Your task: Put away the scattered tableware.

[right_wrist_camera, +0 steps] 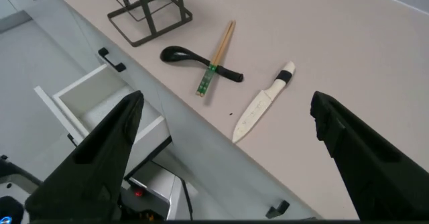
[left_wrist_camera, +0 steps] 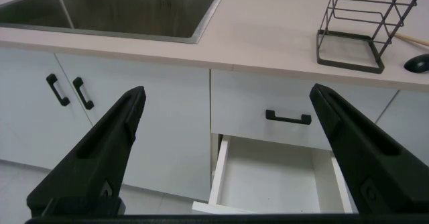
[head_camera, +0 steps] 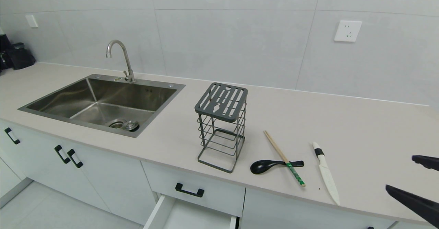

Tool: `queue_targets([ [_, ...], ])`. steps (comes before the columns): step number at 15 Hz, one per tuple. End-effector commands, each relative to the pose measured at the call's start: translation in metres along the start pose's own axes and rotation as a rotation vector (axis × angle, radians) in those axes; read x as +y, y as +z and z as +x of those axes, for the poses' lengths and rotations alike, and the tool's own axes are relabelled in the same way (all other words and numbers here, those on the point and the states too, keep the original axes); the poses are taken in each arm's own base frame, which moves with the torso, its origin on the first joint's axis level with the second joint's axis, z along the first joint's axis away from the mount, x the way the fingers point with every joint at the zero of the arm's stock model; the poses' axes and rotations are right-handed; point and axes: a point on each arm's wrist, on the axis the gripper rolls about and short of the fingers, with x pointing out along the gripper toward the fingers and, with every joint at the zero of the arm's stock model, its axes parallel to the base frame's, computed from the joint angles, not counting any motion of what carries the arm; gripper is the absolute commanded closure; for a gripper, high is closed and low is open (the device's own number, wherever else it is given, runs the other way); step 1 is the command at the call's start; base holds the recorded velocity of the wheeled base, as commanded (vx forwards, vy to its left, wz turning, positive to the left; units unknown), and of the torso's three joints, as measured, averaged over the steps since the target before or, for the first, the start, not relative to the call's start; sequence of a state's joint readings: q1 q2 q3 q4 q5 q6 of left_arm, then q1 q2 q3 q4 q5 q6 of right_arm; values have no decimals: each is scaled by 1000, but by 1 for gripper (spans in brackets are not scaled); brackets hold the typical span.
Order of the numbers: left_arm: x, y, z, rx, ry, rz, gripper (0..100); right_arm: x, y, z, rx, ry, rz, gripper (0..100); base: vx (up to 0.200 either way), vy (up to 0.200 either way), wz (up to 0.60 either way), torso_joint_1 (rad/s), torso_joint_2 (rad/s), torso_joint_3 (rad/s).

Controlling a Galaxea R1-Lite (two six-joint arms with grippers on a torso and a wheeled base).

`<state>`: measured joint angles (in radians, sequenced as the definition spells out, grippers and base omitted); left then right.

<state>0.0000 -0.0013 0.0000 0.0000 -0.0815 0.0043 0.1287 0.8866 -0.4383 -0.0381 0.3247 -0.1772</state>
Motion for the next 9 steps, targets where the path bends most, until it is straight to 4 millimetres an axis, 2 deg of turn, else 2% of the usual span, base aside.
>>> queue_targets([
  [1,0,0,0,1,0,0,0,-15,18,55,130,13,13,0,0,0,0,0,0,0],
  [3,0,0,0,1,0,0,0,-17,32,73,147,-2,-3,0,0,0,0,0,0,0],
  [5,0,0,0,1,0,0,0,-13,36,85,166,28,3,0,0,0,0,0,0,0],
  [7,0,0,0,1,0,0,0,-9,29,99,228,52,87,0,0,0,0,0,0,0],
  [9,0,0,0,1,0,0,0,-3,24,103,268,74,132,0,0,0,0,0,0,0],
])
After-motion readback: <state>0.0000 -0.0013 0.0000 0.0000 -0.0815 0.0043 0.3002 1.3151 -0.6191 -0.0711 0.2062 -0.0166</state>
